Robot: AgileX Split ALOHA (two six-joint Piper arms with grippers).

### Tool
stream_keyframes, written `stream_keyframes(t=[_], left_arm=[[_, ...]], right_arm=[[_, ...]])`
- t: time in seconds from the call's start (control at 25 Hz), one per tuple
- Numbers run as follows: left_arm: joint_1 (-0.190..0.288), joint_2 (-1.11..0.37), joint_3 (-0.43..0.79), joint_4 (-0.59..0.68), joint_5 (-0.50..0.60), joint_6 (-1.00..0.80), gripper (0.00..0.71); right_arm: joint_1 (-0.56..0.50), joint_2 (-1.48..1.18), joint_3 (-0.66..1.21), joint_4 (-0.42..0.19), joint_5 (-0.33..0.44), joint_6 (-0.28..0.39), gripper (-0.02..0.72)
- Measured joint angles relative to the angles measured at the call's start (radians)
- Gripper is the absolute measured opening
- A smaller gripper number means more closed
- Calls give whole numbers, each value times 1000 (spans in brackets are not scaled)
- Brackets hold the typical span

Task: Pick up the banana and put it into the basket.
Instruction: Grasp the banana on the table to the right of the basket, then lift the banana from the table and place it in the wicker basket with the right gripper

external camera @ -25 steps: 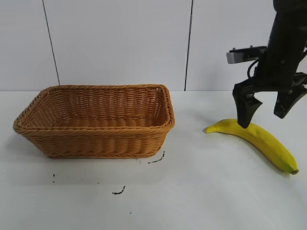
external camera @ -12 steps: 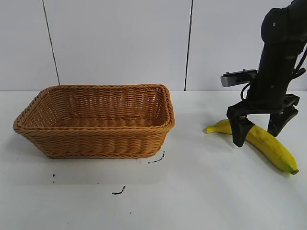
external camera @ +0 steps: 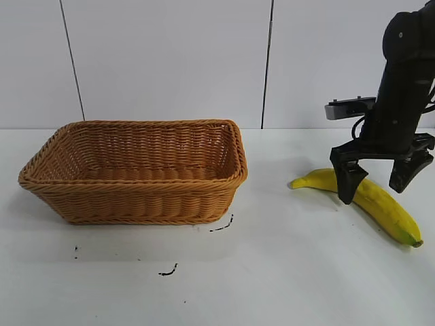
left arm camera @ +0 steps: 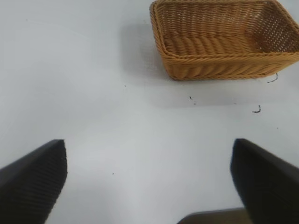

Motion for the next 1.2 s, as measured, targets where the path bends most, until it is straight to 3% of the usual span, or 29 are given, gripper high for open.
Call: stream_keyframes(t=[0.24, 0.32, 0.48, 0.8, 0.88, 1.08, 1.2], left_arm=[[0, 0, 0, 0, 0, 0, 690], [0, 0, 0, 0, 0, 0, 690], [0, 0, 0, 0, 0, 0, 690], [0, 0, 0, 0, 0, 0, 690], [0, 0, 0, 0, 0, 0, 690], [0, 0, 0, 0, 0, 0, 690], [0, 0, 0, 0, 0, 0, 690]], right_arm=[[0, 14, 0, -1, 1, 2, 629], [0, 17, 0, -1, 3, 4, 559], [0, 18, 0, -1, 5, 9, 293], [0, -9, -28, -27, 44, 1, 303], [0, -30, -68, -28, 90, 5, 303], [0, -72, -212, -27, 291, 59, 303], [0, -93, -284, -11, 311, 82, 303]])
